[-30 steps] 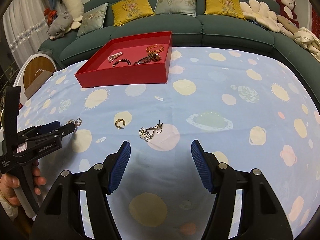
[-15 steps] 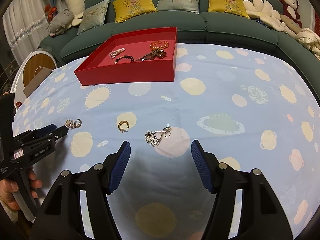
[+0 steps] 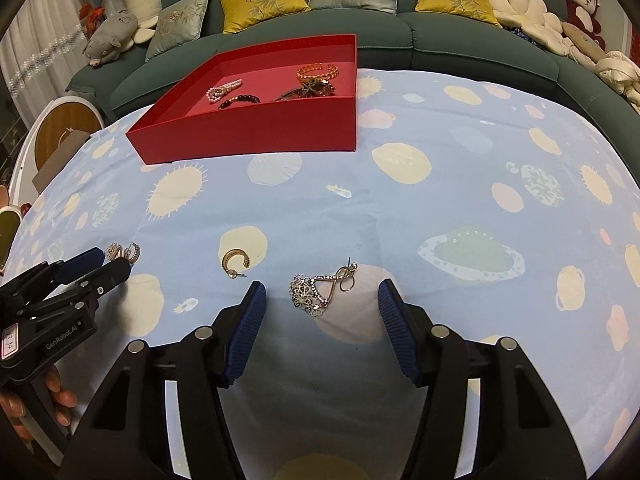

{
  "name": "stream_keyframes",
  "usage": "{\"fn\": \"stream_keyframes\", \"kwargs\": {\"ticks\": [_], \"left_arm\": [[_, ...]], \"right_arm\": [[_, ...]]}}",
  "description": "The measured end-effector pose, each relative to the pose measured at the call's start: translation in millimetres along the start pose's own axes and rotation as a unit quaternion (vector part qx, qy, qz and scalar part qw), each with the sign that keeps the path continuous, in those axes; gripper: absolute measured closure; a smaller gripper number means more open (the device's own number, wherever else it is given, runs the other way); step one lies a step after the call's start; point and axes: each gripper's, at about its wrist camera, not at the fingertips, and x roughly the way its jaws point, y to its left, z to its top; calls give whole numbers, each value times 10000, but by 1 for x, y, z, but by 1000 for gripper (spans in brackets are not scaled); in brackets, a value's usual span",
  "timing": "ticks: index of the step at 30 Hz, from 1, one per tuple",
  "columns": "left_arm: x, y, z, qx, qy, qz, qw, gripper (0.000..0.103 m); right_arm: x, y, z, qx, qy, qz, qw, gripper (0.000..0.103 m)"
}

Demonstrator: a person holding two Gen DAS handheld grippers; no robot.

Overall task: Organize jewelry
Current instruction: 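Grasp the silver pendant necklace with the right tool while the left tool grasps a silver earring, then carry the necklace with the right tool while the left tool carries the earring to the red box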

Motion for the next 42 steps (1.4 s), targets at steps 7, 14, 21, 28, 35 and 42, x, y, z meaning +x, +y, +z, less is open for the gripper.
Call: {"fn": "stream_keyframes", "kwargs": {"ticks": [7,14,21,28,35,42], "left_arm": [[-3,10,0,-105,-63,-107,9999,93],[-9,17,-3,-149,-79,-299,9994,103],[-26,33,-2,-451,-154,-536,9974,103],[-37,39,0,-600,-217,-653,9958,103],[-45,42,0,-656,-283,-742,9947,103],[-63,39,9,-666,-480,-893,9926,103]], "right_arm": [[3,3,2,-78,-64,-74,9999,65],[2,7,3,-154,-25,-22,9999,94],[-9,10,1,-107,-81,245,9996,95],[-22,18,1,-194,-225,393,9988,95],[-26,22,2,-252,-284,462,9982,95],[-40,24,8,-228,-485,575,9969,95]]}}
